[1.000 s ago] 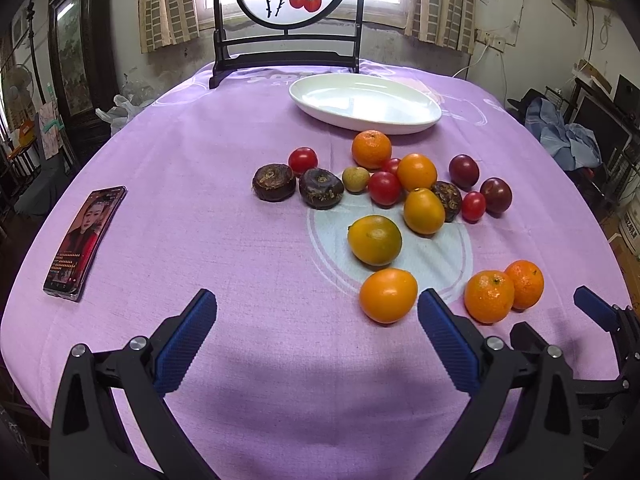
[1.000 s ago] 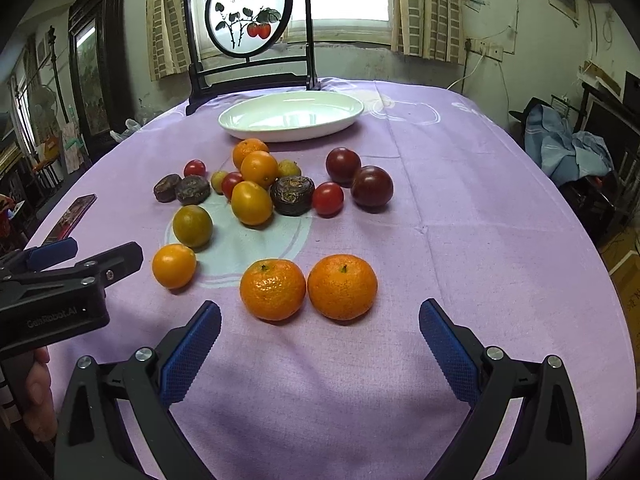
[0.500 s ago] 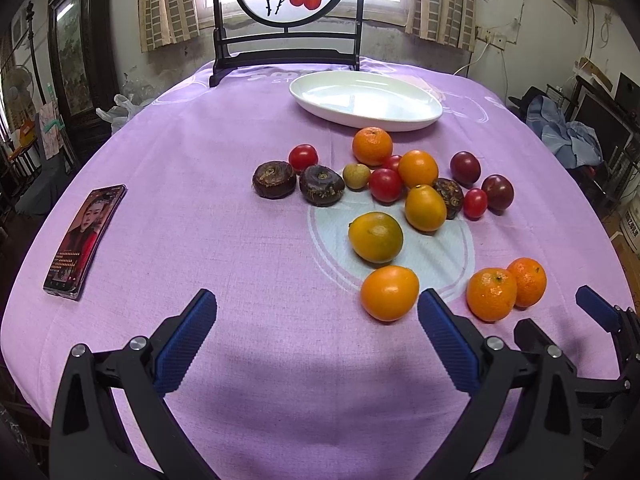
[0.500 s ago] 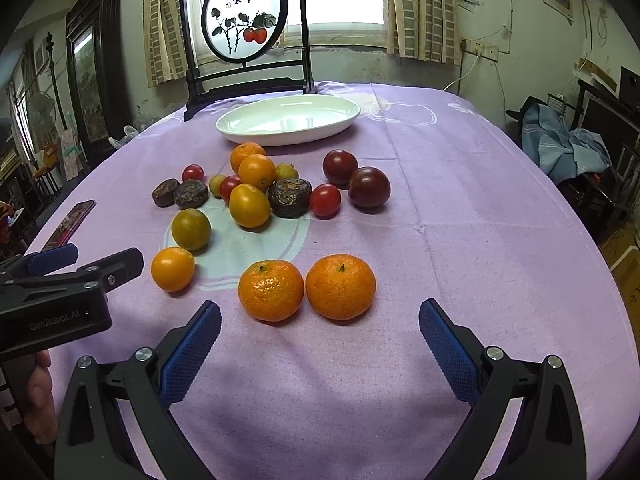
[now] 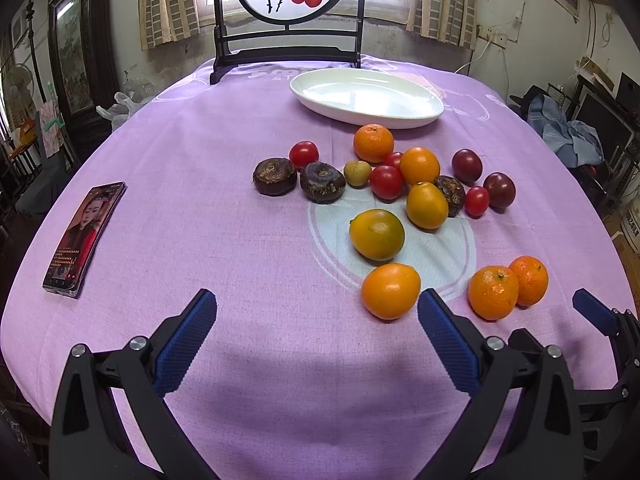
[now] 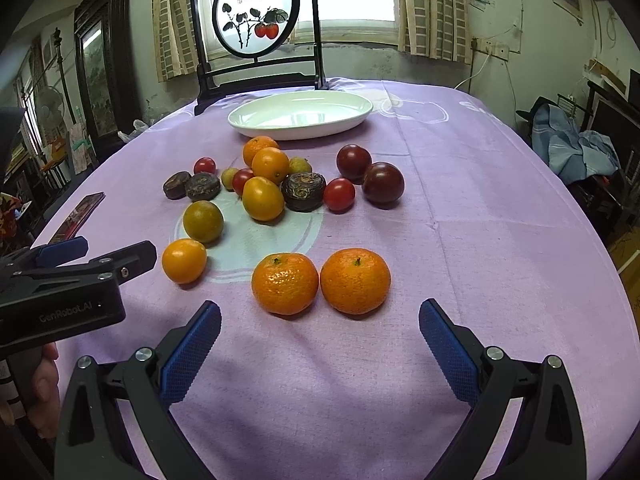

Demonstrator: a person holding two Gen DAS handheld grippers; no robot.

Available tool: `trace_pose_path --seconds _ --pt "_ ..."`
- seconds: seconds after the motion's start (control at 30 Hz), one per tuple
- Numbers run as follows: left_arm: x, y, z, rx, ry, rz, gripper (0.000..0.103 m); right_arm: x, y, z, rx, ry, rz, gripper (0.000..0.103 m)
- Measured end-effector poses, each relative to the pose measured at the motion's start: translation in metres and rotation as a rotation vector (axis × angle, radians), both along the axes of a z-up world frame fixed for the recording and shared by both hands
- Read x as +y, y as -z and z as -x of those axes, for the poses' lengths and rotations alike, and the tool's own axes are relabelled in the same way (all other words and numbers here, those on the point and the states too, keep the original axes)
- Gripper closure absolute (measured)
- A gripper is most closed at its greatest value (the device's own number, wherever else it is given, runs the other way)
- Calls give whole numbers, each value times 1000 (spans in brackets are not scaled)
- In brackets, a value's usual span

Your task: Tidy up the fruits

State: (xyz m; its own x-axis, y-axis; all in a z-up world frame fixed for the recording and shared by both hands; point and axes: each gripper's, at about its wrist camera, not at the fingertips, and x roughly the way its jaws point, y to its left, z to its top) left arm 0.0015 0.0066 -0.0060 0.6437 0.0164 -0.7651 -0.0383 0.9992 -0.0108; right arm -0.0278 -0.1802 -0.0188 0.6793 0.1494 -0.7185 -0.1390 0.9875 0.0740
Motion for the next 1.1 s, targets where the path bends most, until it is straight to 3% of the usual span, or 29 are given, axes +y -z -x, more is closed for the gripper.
trace_pose_path --seconds 1.1 --pt "-1 10 0 40 20 16 5 4 3 4 10 -47 15 4"
